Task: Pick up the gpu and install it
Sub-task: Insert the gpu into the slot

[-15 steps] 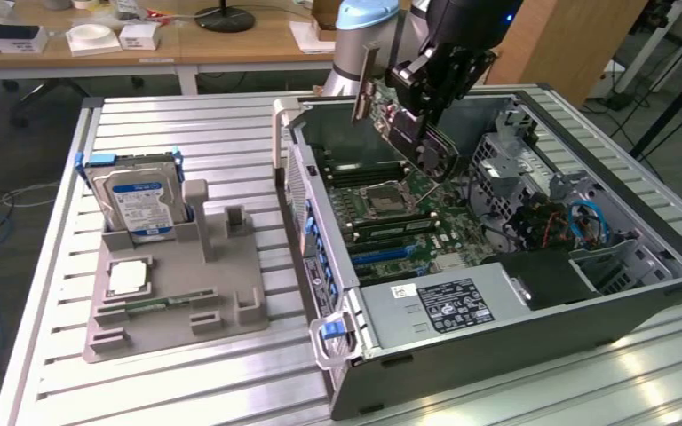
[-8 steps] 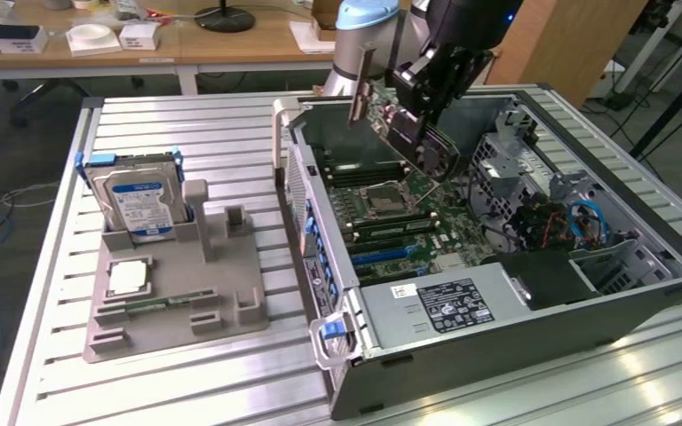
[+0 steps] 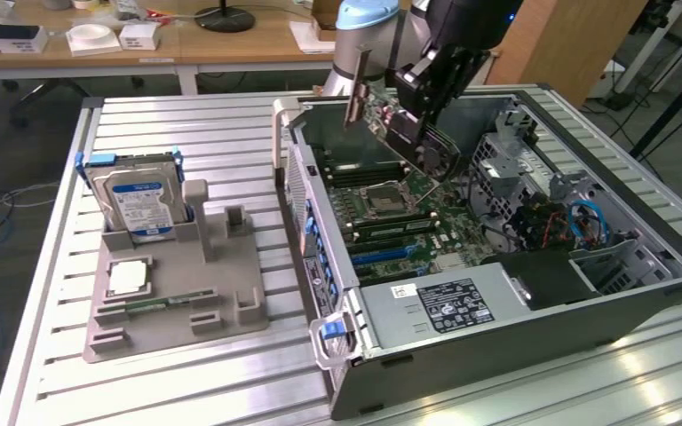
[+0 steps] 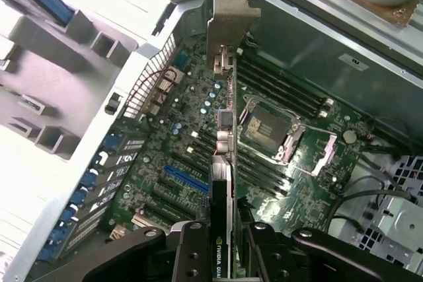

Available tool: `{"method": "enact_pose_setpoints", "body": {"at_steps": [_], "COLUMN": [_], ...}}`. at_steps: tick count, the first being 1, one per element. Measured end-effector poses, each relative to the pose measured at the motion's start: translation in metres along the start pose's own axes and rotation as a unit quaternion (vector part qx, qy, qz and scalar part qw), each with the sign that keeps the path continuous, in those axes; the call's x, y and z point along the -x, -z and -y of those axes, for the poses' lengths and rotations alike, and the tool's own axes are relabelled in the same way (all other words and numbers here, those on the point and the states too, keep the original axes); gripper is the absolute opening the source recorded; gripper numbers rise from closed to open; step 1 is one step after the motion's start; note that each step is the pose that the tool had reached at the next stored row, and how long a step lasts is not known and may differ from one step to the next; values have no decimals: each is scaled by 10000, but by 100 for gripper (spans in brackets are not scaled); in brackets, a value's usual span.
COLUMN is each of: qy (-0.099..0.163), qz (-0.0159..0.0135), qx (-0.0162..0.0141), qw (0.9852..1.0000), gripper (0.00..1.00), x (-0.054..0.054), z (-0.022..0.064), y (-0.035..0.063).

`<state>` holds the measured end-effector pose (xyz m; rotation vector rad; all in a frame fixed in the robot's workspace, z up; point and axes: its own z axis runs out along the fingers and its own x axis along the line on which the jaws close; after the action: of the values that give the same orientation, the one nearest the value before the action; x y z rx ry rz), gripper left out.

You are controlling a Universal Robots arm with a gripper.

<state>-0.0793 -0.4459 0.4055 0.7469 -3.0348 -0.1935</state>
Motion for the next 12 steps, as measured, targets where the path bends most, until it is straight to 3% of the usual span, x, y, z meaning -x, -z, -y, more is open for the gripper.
{"method": "enact_pose_setpoints", "body": {"at_steps": [12], "qy": [448], "qz": [-55], "qx": [9], "qw": [9990], "gripper": [26], "x": [0], "z": [0], "y": [0]}}
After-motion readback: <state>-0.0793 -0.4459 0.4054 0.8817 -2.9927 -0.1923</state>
